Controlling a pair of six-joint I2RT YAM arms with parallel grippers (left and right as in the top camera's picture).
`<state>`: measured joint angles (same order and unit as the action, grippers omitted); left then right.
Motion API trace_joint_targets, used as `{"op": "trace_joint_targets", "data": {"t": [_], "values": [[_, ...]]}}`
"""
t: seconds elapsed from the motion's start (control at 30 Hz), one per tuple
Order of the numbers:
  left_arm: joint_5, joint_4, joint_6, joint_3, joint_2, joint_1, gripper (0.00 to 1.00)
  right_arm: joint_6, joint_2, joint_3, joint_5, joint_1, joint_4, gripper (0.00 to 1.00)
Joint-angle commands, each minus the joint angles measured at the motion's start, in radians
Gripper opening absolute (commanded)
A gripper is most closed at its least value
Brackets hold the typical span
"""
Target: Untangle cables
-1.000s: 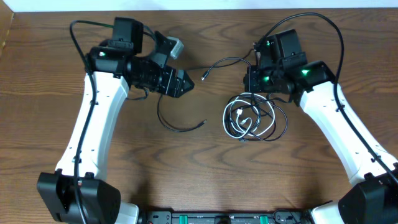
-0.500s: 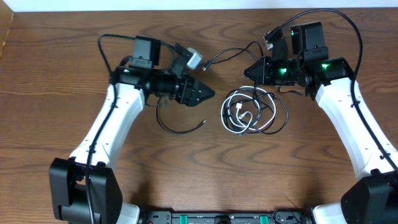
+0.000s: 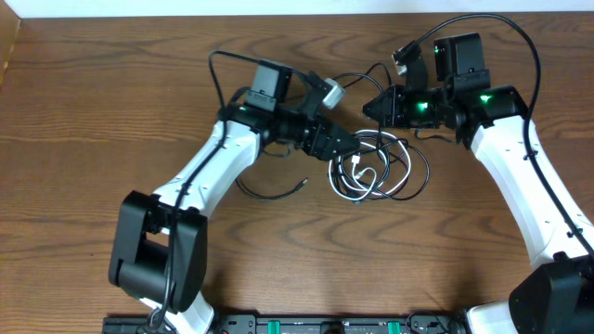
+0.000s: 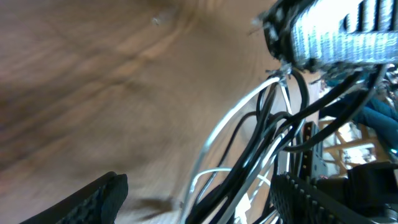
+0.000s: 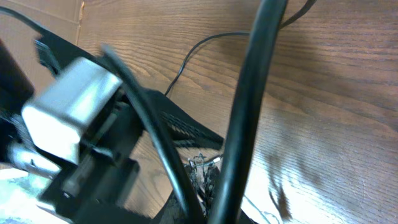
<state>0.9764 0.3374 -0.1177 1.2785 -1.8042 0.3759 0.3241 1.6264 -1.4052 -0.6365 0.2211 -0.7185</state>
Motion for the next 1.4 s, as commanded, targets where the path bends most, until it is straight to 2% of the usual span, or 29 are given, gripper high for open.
{"op": "trace_joint_targets", "data": {"t": [0.0,0.1,0.17,0.23,0.27,0.3,0.33,0.43,0.5,0.6,0.73,0.83,1.0,1.13,1.2,1.37], "values": [[0.041,-0.01,0.03,-0.005,-0.027,0.027,0.78,-0.019,0.0,-0.001,-0.029,0.002,0.001,0.01],[0.046,-0.005,0.03,-0.005,-0.045,0.036,0.77,-0.019,0.0,-0.001,-0.028,0.001,0.002,0.01],[0.066,-0.003,0.03,-0.005,-0.054,0.041,0.73,-0.019,0.0,-0.001,-0.028,0.0,0.002,0.01],[0.09,-0.002,0.031,-0.005,-0.057,0.048,0.55,-0.019,0.0,-0.001,-0.028,0.0,0.007,0.01],[0.089,0.0,0.03,-0.005,-0.057,0.055,0.33,-0.018,0.0,-0.001,-0.028,0.0,0.013,0.01],[0.089,0.001,0.03,-0.005,-0.057,0.057,0.24,-0.018,0.0,-0.001,-0.027,0.0,0.018,0.01],[0.085,0.003,0.03,-0.005,-0.057,0.058,0.07,-0.018,0.0,-0.001,-0.02,-0.001,0.025,0.01],[0.053,0.02,0.053,-0.005,-0.056,0.04,0.07,-0.002,0.0,-0.001,0.048,-0.017,0.026,0.01],[0.004,0.045,0.109,-0.005,-0.053,0.002,0.07,0.026,0.0,-0.001,0.188,-0.044,0.005,0.04],[-0.127,0.118,0.124,-0.004,-0.019,-0.044,0.07,0.039,0.002,-0.001,0.388,-0.07,-0.031,0.16],[-0.357,0.249,0.116,0.007,0.126,-0.072,0.07,0.038,0.018,-0.001,0.553,-0.076,-0.086,0.2],[-0.386,0.276,0.112,0.013,0.27,-0.072,0.07,0.013,0.044,-0.001,0.498,-0.074,-0.088,0.28],[-0.387,0.28,0.114,0.013,0.413,-0.072,0.07,-0.125,0.059,-0.001,0.17,-0.063,0.001,0.53],[-0.412,0.306,0.124,0.013,0.428,-0.072,0.07,-0.123,0.058,-0.001,-0.047,-0.063,0.1,0.57],[-0.456,0.33,0.124,0.013,0.42,-0.072,0.07,-0.123,0.058,-0.001,-0.093,-0.062,0.109,0.57],[-0.457,0.344,0.124,0.013,0.419,-0.072,0.07,-0.056,0.058,-0.001,-0.112,-0.062,0.108,0.59]]}}
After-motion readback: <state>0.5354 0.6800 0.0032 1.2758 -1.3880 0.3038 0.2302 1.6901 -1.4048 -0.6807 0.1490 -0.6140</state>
